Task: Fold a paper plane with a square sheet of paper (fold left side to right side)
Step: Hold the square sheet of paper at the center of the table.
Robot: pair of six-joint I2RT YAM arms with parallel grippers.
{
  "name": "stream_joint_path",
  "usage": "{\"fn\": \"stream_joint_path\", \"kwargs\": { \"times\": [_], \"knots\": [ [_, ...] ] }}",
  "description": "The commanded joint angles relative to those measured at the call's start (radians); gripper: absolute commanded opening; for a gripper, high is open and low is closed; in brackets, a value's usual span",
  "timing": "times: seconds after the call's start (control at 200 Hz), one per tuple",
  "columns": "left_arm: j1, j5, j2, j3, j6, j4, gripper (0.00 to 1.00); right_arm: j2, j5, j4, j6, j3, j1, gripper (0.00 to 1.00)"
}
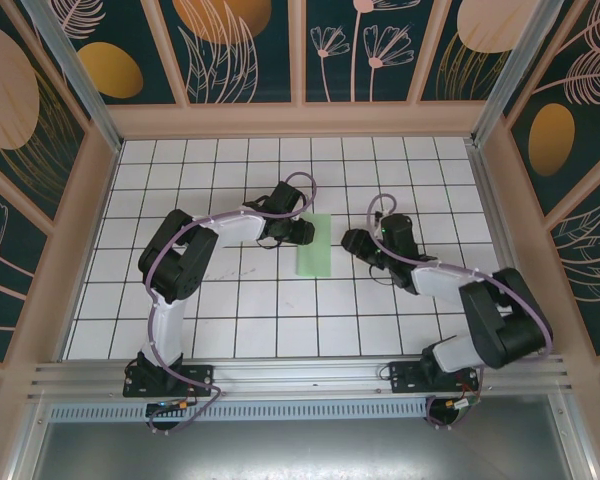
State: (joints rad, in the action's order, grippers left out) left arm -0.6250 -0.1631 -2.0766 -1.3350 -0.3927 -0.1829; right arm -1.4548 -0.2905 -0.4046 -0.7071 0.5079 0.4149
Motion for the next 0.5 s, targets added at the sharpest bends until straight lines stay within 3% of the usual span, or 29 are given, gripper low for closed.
{"fn": "stream_joint_path", "kwargs": {
  "times": [0.0, 0.165, 0.495],
  "knots": [
    [0.004, 0.059, -0.052, 0.036, 0.013, -0.018, 0.45, -0.075, -0.046, -0.104, -0.035, 0.045, 0.035, 0.31],
    [0.004, 0.056, -0.056, 0.034, 0.011, -0.018, 0.45, -0.191, -0.068, -0.116, -0.036, 0.108, 0.066, 0.15],
    [0.003, 0.053, -0.061, 0.030, 0.011, -0.018, 0.45, -0.293, -0.067, -0.045, -0.015, 0.183, 0.082, 0.12]
  ]
}}
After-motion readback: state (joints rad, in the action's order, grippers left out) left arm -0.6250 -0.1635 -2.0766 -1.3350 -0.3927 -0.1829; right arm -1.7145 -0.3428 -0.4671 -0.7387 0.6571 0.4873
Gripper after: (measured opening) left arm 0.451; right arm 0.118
